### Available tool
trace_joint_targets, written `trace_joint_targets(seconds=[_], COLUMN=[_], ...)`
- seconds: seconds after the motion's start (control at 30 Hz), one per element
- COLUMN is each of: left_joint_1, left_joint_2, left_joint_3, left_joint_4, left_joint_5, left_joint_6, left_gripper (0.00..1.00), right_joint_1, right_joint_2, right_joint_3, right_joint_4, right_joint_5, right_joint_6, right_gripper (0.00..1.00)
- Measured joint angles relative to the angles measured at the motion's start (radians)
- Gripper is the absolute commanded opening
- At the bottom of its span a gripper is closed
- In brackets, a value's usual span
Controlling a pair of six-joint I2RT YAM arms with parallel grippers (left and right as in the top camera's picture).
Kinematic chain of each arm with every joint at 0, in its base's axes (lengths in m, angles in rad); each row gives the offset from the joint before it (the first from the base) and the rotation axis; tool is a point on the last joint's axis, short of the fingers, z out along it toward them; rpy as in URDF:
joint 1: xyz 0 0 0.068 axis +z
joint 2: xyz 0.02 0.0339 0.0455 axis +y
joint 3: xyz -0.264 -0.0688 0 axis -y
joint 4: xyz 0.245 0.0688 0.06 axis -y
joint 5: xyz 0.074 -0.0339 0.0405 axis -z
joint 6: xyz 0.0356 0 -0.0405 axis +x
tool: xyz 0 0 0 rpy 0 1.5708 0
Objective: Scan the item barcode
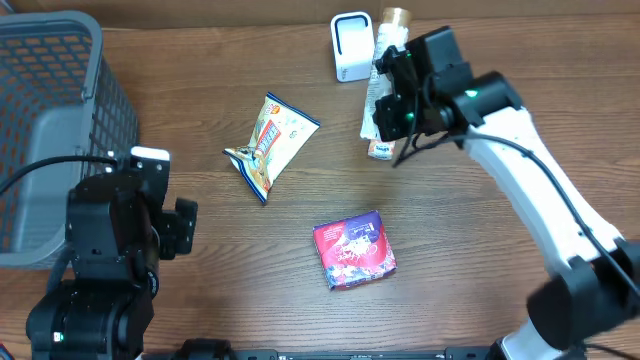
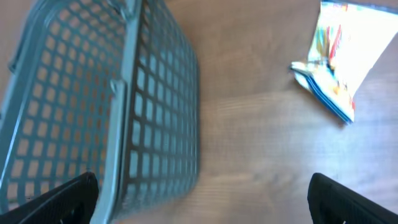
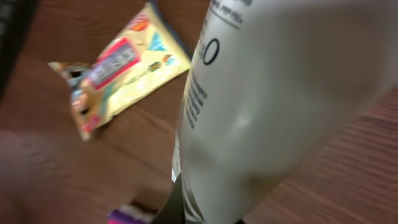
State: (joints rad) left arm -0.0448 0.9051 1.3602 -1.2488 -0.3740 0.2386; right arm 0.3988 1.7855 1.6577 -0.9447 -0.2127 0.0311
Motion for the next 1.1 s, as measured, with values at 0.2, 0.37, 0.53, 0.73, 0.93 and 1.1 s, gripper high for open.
trace_joint_targets(seconds=[0.2,0.37,0.53,0.73,0.93,1.1], left_joint_1=[0.0,0.0,0.0,0.0,0.0,0.0], left_joint_2=[0.0,0.0,0.0,0.0,0.0,0.0], left_joint_3=[0.0,0.0,0.0,0.0,0.0,0.0], left_joint_4=[-0.056,-0.057,-0.057,-0.057,-0.057,-0.058], left_joint_5=[0.0,0.0,0.0,0.0,0.0,0.0], left_joint_6=[0.0,0.0,0.0,0.0,0.0,0.0], left_gripper=[1.0,1.0,1.0,1.0,1.0,1.0], right_joint_1=[0.0,0.0,0.0,0.005,0.019,0.038], right_joint_2=[0.093,0.105,0.124,0.238,0.33,0.333], right_joint_3=[0.0,0.0,0.001,0.003,0.003,0.003], right_joint_4=[0.143,0.285,0.414,0.51,0.635,0.747], right_joint_5=[0.181,0.298,0.427,0.624,0.852,0.935], right_joint_6=[0.017,0.018,-0.023,-0.168,-0.446,-0.654], right_gripper=[0.04,0.04,0.04,0.04,0.04,0.04])
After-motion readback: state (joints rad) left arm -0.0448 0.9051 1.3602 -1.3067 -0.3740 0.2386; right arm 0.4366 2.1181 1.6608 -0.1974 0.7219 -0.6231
